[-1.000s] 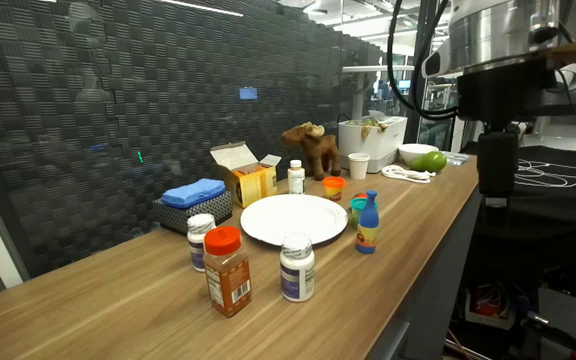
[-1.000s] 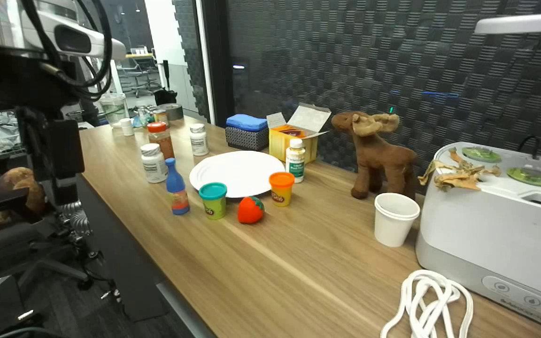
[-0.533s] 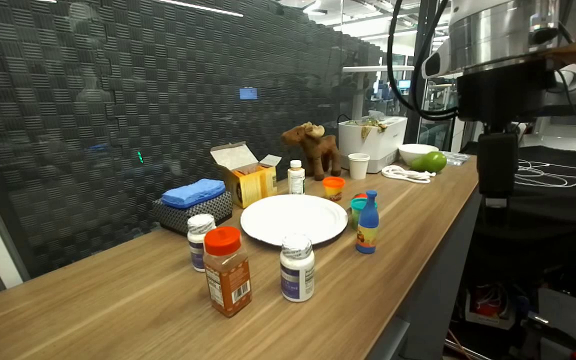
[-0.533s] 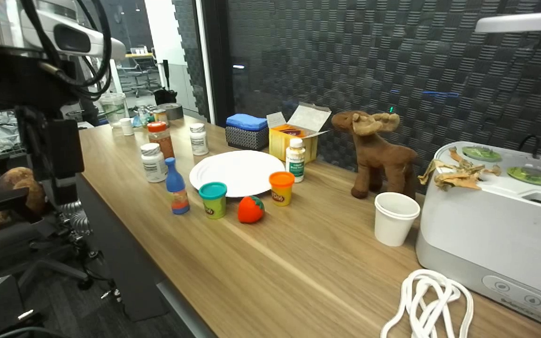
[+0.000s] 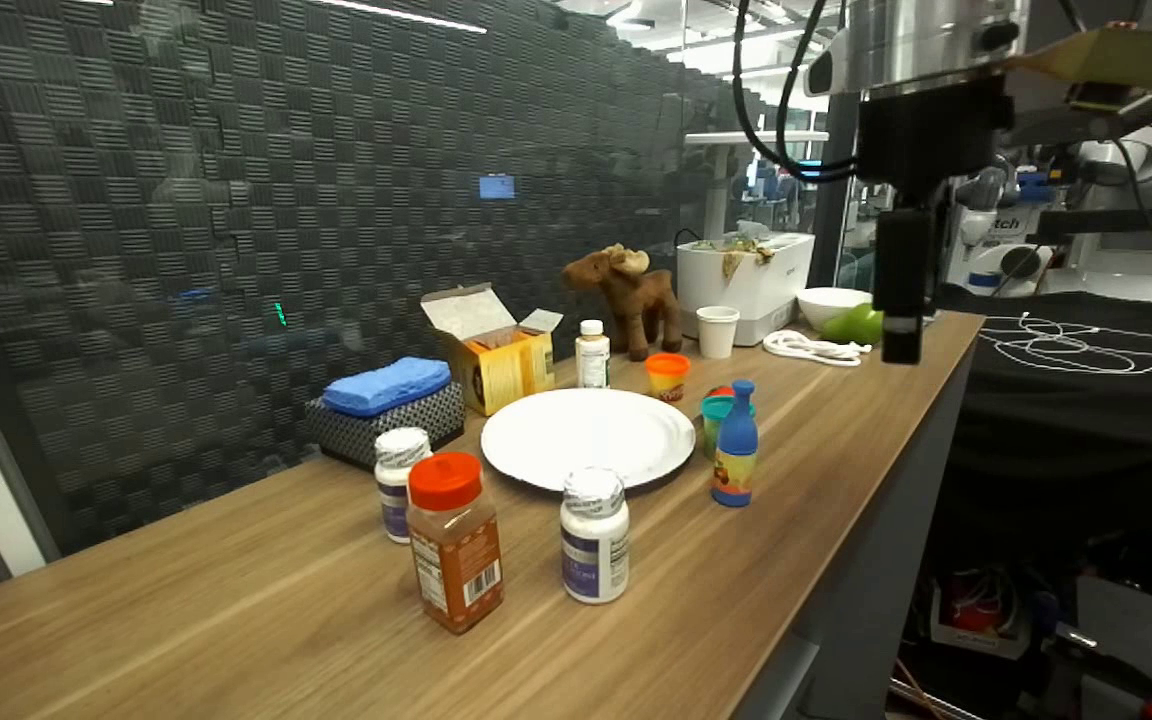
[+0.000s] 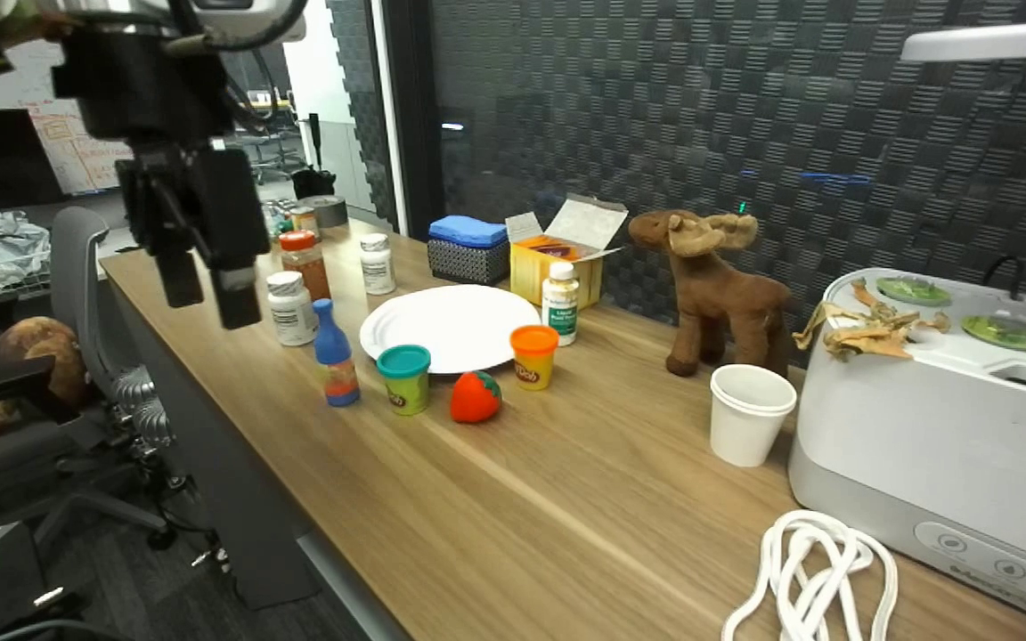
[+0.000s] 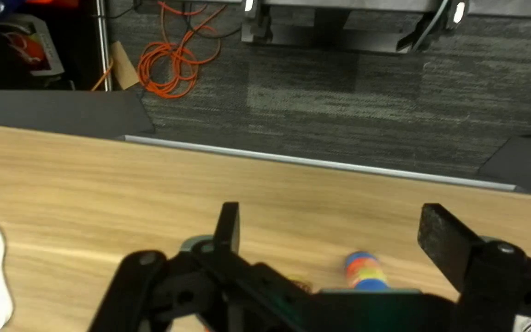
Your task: Place the containers and strawberry plush toy on the white plate
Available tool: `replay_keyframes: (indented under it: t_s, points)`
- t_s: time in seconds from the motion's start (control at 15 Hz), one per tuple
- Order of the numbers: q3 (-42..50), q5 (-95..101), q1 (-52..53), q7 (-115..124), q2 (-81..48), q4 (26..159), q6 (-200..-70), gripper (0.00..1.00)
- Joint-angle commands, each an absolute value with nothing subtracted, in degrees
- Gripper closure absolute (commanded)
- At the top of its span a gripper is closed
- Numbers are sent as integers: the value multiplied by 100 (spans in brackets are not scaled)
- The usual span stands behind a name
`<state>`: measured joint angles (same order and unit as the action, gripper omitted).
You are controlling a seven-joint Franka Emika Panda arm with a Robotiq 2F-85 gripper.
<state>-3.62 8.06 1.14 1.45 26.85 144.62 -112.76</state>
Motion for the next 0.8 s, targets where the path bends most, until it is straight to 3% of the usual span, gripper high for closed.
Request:
replay_keyframes:
  t_s: [0.0,0.4,0.73]
  points:
    - [-250,1145,-119,233,1881,13681,-11799,0]
    - [-13,1186,-343,658,440,12949,-13691,0]
    - [184,1507,-369,1108,-672,12448,-14339,0]
